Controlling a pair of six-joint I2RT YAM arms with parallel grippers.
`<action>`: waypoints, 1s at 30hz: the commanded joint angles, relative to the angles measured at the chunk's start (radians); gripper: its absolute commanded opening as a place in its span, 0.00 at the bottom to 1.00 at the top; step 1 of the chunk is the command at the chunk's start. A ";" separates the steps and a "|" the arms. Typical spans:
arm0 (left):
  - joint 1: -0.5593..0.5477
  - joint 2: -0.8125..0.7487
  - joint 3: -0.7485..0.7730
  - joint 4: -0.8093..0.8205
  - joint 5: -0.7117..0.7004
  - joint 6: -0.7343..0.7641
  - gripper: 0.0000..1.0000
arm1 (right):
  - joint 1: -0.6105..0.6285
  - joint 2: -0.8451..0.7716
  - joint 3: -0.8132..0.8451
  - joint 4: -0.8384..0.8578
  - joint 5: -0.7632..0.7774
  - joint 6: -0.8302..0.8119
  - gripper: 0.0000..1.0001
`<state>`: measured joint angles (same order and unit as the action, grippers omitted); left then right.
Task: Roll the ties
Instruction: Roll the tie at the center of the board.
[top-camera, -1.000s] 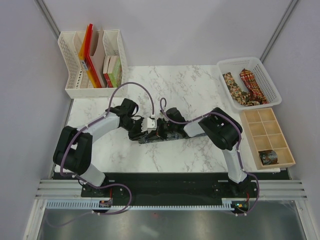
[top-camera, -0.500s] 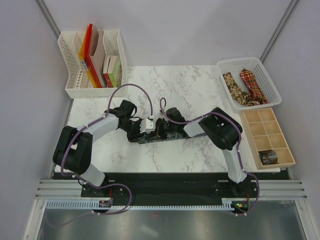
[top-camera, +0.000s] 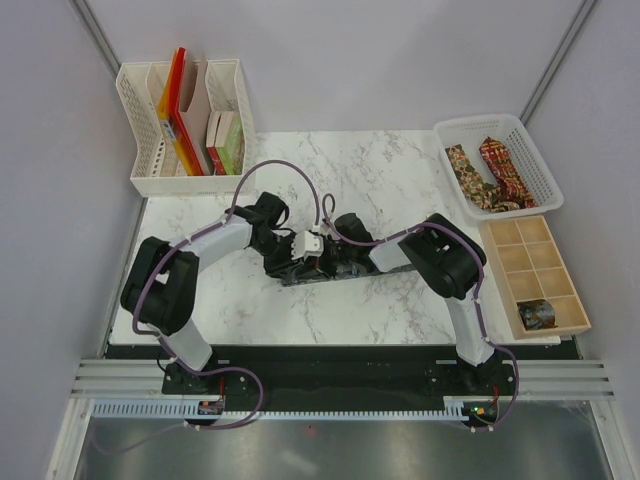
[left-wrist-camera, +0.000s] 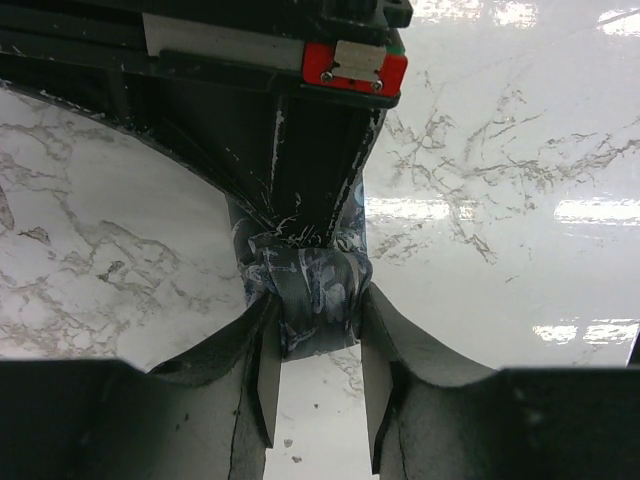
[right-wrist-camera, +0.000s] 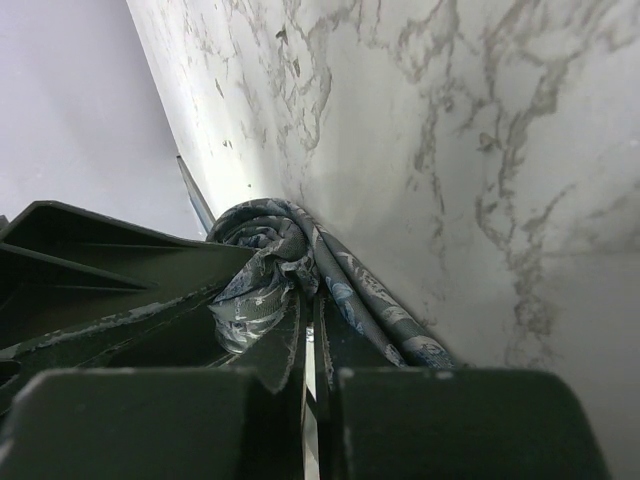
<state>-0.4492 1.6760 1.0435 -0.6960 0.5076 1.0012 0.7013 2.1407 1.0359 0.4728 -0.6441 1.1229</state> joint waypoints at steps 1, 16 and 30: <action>-0.042 0.085 0.020 0.085 0.028 -0.033 0.39 | 0.017 0.035 -0.010 -0.051 0.047 -0.011 0.08; -0.040 0.154 -0.004 0.013 -0.057 0.016 0.34 | -0.059 -0.137 -0.011 -0.134 -0.037 -0.047 0.41; -0.039 0.179 0.029 -0.005 -0.057 0.020 0.34 | -0.046 -0.114 -0.016 -0.019 -0.040 -0.003 0.48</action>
<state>-0.4671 1.7660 1.1088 -0.7307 0.4992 0.9890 0.6430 2.0457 1.0046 0.3603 -0.6765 1.1000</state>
